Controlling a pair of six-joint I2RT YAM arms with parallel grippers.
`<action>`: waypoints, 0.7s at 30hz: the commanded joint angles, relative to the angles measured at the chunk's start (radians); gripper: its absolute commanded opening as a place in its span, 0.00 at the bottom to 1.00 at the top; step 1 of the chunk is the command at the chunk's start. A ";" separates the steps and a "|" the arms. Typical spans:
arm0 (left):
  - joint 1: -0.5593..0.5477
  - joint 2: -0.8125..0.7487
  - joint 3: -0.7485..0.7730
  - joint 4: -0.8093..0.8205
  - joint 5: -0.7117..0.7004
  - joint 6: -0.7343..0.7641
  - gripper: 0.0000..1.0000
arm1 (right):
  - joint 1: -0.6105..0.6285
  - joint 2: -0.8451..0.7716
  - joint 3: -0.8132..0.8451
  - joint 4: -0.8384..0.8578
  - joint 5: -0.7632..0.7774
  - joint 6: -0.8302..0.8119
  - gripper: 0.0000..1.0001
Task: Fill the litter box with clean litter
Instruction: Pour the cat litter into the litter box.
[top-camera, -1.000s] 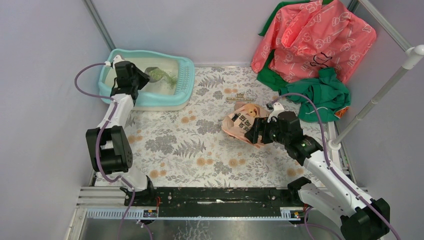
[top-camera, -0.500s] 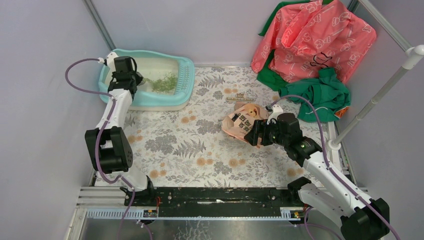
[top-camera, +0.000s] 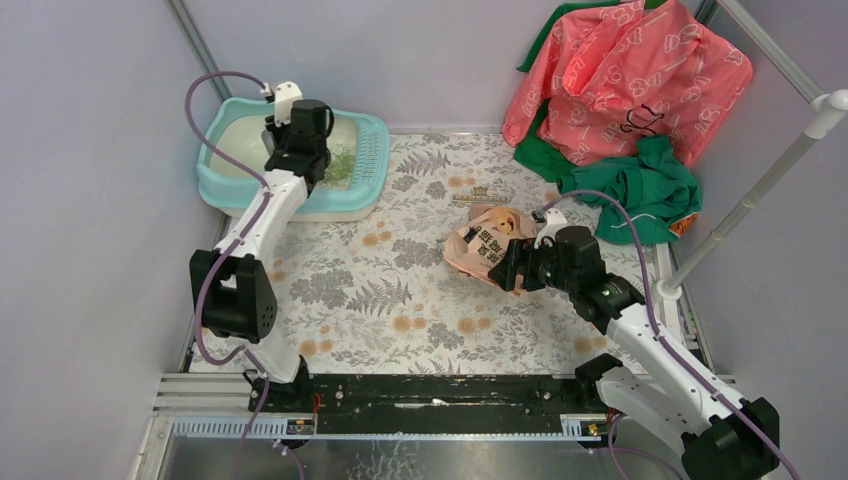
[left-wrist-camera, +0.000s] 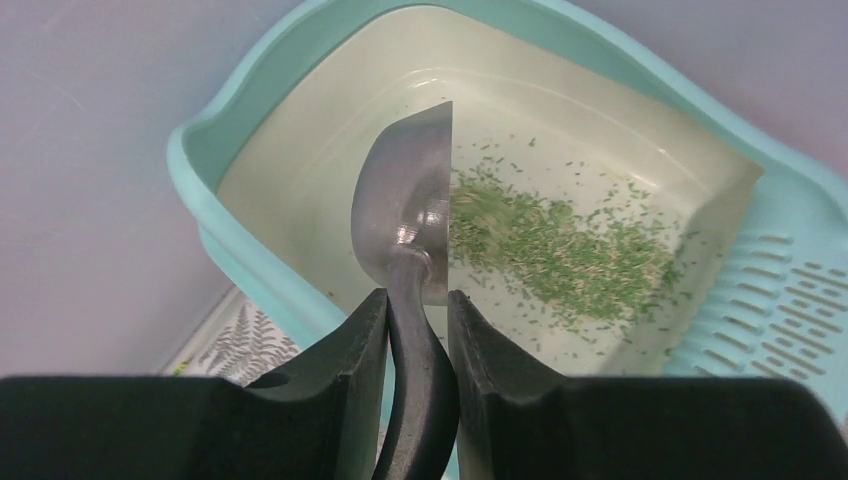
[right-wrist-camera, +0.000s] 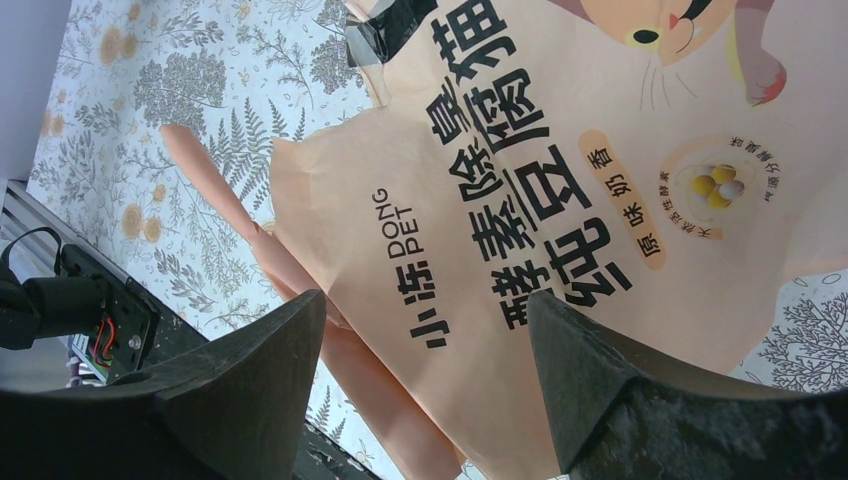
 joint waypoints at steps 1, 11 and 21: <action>-0.033 0.034 0.040 0.117 -0.229 0.149 0.00 | -0.004 -0.027 0.012 0.023 -0.008 -0.001 0.81; -0.069 0.016 0.041 0.107 -0.241 0.152 0.00 | -0.004 -0.035 0.028 -0.003 0.011 -0.015 0.81; -0.163 -0.226 0.102 -0.305 0.457 -0.202 0.00 | -0.004 -0.068 0.110 -0.077 0.059 -0.027 0.84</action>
